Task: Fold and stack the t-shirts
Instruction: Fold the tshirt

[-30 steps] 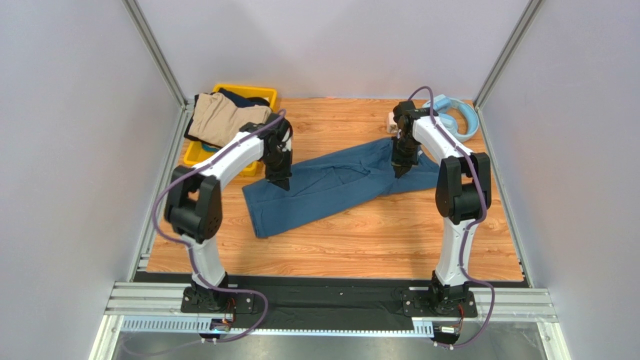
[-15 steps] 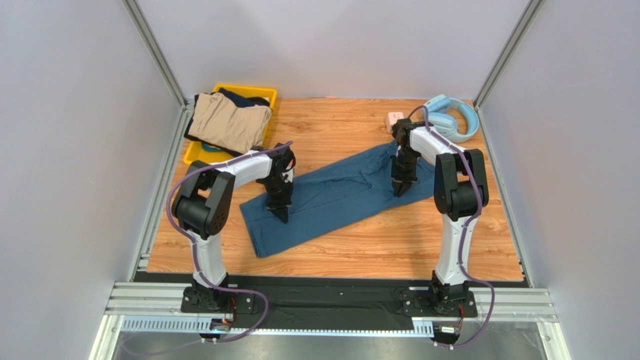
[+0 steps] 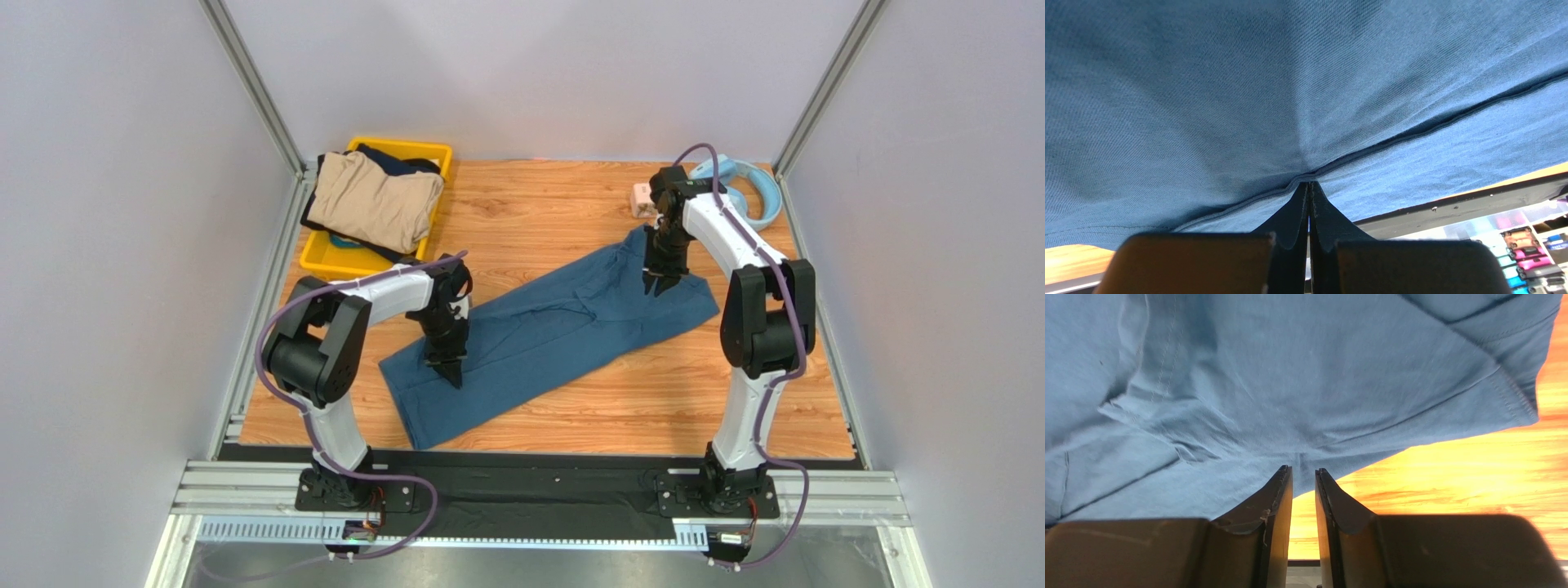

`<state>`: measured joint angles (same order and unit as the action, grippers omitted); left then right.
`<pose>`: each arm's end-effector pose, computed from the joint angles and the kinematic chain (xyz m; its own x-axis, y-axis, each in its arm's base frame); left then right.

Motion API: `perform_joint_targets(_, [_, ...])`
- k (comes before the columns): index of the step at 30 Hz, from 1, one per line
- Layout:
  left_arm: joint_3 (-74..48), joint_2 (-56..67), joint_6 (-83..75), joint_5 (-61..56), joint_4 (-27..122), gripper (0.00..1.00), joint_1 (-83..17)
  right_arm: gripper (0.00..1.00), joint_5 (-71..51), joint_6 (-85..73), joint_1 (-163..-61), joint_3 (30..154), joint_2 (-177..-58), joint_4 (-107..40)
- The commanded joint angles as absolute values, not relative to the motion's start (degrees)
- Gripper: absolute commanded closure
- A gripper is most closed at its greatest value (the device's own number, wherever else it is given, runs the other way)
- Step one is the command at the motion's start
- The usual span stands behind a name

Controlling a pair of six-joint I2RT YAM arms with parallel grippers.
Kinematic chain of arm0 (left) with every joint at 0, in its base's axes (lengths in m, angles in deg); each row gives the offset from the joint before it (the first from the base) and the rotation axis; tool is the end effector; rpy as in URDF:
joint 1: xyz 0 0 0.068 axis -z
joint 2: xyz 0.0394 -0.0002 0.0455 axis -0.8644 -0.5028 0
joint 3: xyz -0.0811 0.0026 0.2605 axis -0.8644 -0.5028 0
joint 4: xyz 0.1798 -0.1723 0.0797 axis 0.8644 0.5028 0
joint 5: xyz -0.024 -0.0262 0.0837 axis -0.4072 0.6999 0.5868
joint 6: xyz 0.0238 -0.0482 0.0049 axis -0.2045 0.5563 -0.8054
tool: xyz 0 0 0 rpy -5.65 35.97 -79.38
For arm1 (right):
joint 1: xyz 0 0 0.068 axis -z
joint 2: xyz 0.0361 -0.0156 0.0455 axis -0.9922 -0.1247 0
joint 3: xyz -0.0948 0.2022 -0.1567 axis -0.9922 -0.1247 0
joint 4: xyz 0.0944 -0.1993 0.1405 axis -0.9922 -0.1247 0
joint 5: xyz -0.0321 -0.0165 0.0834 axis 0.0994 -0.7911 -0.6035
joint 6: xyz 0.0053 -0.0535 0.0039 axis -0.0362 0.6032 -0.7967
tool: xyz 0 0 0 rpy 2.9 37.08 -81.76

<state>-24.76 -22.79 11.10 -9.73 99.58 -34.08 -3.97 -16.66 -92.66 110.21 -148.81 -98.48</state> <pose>0.2623 -0.1371 0.1394 -0.9855 -0.0088 0.1695 -0.0459 0.9753 -0.2159 0.3772 0.0663 0.2277 -0.9871 0.1345 -0.0874 0.1296 0.9898 0.0589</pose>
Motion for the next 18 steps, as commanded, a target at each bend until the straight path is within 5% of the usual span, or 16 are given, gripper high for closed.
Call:
perform_joint_targets(1, [-27.35,-21.88,11.43,-7.18,97.93,1.00,-33.62,0.78,-2.34,-16.19,-92.77,113.35,-155.14,-100.38])
perform_joint_targets(6, [-29.98,-19.15,12.92,-7.62,97.84,1.00,-32.48,1.00,-2.34,-16.10,-94.26,117.30,-164.71,-100.46])
perform_joint_targets(18, [-33.32,-13.35,16.35,-8.50,100.47,1.00,-29.93,1.00,-5.59,-16.10,-103.22,146.27,-183.79,-105.74])
